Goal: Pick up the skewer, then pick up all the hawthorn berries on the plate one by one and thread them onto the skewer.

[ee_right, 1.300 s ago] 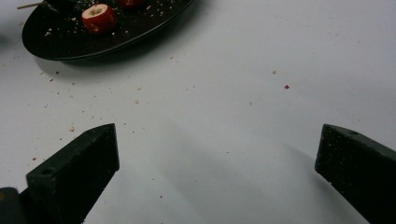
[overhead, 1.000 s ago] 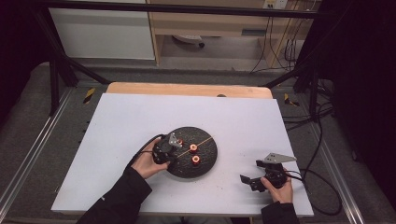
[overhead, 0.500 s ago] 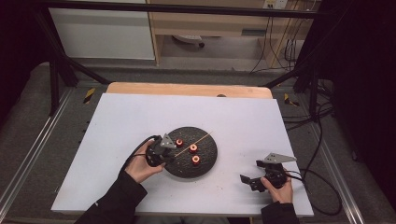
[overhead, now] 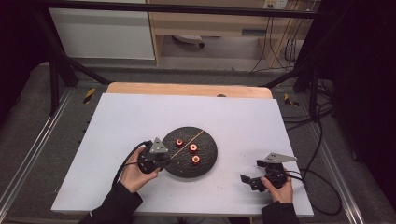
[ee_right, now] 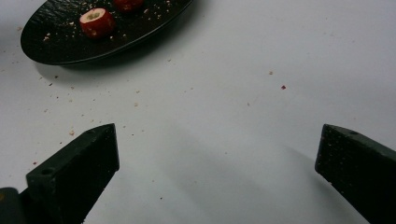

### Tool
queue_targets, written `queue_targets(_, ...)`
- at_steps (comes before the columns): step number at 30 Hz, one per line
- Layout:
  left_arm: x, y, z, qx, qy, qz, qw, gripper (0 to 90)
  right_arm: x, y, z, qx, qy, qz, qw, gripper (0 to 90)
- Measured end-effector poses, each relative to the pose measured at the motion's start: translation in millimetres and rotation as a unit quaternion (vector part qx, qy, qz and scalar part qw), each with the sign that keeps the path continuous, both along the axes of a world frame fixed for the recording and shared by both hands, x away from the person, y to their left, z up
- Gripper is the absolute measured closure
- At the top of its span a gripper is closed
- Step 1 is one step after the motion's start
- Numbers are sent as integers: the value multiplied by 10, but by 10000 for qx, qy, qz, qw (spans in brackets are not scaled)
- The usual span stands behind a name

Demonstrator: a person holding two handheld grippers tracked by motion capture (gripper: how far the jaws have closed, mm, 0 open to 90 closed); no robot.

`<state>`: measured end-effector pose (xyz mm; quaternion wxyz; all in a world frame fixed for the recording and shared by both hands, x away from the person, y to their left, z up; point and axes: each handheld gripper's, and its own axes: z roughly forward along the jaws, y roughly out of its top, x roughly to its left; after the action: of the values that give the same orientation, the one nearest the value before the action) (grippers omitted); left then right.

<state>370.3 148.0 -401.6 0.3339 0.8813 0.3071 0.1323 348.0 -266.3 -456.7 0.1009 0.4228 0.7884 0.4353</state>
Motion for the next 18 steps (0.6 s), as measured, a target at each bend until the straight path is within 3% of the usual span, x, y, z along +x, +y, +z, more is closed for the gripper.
queue_targets(7,-85,115,-22,-314,-103,215,9992,882,0,7,-2,15,10,-9,10000,5)
queue_targets(18,-194,301,-117,-606,-197,484,9968,882,9,15,1,10,-12,-64,10000,5)
